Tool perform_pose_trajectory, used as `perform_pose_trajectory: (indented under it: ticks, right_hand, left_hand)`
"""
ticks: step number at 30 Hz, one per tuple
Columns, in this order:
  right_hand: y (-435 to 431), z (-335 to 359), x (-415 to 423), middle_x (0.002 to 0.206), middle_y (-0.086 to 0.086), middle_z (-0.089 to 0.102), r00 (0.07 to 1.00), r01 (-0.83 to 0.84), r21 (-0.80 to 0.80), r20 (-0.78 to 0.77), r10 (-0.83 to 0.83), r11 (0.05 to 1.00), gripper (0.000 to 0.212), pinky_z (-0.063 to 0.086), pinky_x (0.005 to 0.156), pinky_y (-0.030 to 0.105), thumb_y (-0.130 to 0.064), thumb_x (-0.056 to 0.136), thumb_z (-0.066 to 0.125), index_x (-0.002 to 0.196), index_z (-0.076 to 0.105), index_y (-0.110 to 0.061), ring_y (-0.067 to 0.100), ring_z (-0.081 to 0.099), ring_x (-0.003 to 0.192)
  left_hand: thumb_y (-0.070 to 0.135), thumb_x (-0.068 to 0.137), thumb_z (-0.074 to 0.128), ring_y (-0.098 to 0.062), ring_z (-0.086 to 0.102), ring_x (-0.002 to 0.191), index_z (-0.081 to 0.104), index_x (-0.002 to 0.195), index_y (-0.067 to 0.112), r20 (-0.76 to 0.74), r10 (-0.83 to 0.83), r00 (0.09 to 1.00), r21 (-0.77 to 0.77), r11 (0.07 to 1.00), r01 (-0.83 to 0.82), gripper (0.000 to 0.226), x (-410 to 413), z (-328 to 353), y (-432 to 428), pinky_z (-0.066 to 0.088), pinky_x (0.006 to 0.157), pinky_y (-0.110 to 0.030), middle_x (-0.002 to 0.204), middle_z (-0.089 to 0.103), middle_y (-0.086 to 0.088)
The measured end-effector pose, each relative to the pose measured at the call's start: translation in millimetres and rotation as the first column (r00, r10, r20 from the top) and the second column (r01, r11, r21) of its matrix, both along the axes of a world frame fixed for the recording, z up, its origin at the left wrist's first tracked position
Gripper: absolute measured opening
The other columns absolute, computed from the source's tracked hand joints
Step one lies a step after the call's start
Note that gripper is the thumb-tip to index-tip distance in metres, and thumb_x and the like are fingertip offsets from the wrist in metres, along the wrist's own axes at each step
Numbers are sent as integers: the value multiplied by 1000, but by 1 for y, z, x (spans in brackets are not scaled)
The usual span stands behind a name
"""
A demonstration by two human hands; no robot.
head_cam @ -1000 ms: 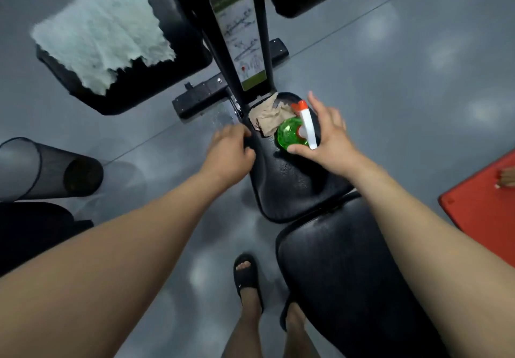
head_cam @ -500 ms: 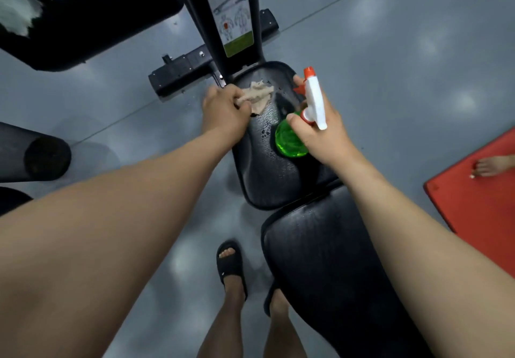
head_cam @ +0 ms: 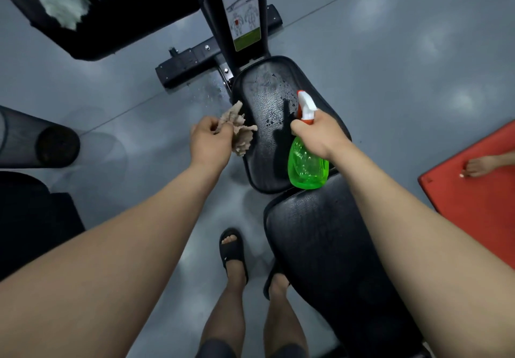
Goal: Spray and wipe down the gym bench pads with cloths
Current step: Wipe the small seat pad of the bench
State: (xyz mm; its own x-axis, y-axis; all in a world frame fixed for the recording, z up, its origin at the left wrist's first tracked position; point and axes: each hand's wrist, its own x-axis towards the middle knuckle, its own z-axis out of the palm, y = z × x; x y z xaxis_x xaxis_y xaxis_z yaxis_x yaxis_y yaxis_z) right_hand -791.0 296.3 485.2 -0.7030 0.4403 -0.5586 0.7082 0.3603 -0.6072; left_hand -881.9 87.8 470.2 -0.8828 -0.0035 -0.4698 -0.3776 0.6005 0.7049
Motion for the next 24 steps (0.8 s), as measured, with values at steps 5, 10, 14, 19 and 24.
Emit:
perform_pose_trajectory:
  ticks: [5, 10, 14, 19, 24]
  right_hand:
    - [-14, 6, -3, 83, -5, 63, 994, -106, 75, 34, 103, 992, 40, 53, 80, 40, -41, 80, 51, 112, 63, -20, 25, 62, 83]
    - [-14, -4, 9, 79, -4, 62, 999, 32, 23, 43, -33, 999, 25, 45, 72, 35, -44, 79, 53, 85, 58, -20, 29, 63, 85]
    - [-3, -6, 33, 89, 2, 65, 985, 136, 129, 91, -148, 982, 25, 44, 71, 35, -46, 76, 50, 76, 50, -21, 34, 63, 89]
    - [-25, -5, 62, 98, 4, 68, 993, 14, 68, 114, -22, 998, 29, 51, 79, 38, -48, 74, 51, 90, 55, -24, 32, 63, 93]
    - [-75, -10, 88, 106, 4, 68, 952, -258, 77, 192, 240, 963, 28, 51, 81, 38, -49, 82, 55, 99, 55, -26, 33, 63, 98]
  left_hand:
    - [51, 68, 54, -23, 63, 82, 60, 76, 27, 0, 8, 1000, 15, 1000, -8, 26, 4, 2, -5, 54, 85, -36, 104, 68, -16]
    - [29, 85, 60, -14, 50, 68, 55, 72, 23, -4, 45, 999, 69, 997, -44, 15, 15, 10, -13, 42, 64, -27, 85, 61, -6]
    - [21, 93, 60, -11, 43, 62, 55, 78, 20, -2, 86, 996, 81, 993, -86, 15, 27, 8, -24, 39, 58, -25, 72, 53, 3]
    - [21, 97, 59, -8, 45, 62, 58, 86, 18, 41, 149, 988, 95, 984, -153, 11, 48, 7, -39, 37, 50, -14, 73, 55, 5]
    - [21, 96, 59, -14, 46, 65, 57, 80, 20, 96, 192, 977, 76, 977, -199, 16, 71, 2, -57, 38, 60, -27, 75, 57, -1]
